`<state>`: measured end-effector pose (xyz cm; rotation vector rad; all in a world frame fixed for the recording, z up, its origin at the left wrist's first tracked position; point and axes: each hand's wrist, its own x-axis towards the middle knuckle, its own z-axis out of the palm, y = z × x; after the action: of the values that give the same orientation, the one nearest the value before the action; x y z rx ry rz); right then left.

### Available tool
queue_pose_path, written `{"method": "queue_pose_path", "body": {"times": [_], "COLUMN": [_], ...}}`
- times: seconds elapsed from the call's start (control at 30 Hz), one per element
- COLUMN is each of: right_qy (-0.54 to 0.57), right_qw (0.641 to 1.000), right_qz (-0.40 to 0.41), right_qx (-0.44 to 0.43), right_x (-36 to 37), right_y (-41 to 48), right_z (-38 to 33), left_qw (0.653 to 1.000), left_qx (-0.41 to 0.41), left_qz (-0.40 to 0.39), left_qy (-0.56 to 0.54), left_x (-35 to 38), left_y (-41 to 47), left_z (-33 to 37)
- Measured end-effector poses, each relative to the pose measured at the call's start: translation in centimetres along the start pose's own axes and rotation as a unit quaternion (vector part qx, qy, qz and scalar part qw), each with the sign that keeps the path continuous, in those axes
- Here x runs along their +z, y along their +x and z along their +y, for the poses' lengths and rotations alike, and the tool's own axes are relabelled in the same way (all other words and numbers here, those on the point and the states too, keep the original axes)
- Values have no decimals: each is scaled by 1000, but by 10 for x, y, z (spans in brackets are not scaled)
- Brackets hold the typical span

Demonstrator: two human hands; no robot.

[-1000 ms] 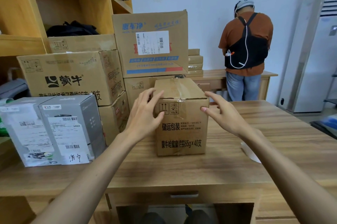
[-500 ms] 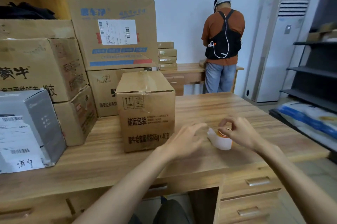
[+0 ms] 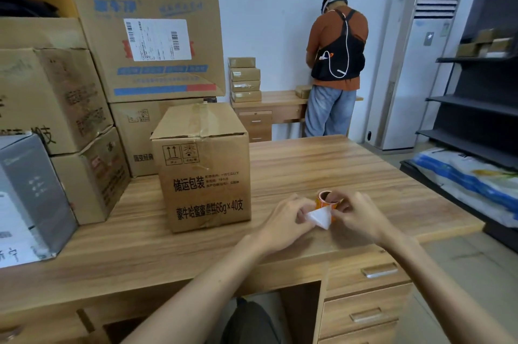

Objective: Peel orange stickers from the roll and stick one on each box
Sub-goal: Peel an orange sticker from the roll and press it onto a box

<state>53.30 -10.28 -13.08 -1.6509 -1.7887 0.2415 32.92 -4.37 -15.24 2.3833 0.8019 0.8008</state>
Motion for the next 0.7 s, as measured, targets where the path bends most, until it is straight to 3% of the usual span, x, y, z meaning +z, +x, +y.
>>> {"method": "queue_pose_path", "body": {"times": [0.2,0.43,0.7], "right_qy": [-25,-49,-152], "right_qw": [999,998,984], "right_qz": [-24,-28,62], "right_qx": [-1,-2,-69], "right_x": [16,22,34], "right_y": [1,2,-15], "right_z": [-2,-14,-37], "left_qw": [998,998,996], "left_qx": [-34,-36,-67], "left_qz": [33,11,40], "left_qy": [45,49,-35], "left_x": [-9,-27,-25], "left_y": [-3,-11,-14], "left_z": [-7,-16,-19]}}
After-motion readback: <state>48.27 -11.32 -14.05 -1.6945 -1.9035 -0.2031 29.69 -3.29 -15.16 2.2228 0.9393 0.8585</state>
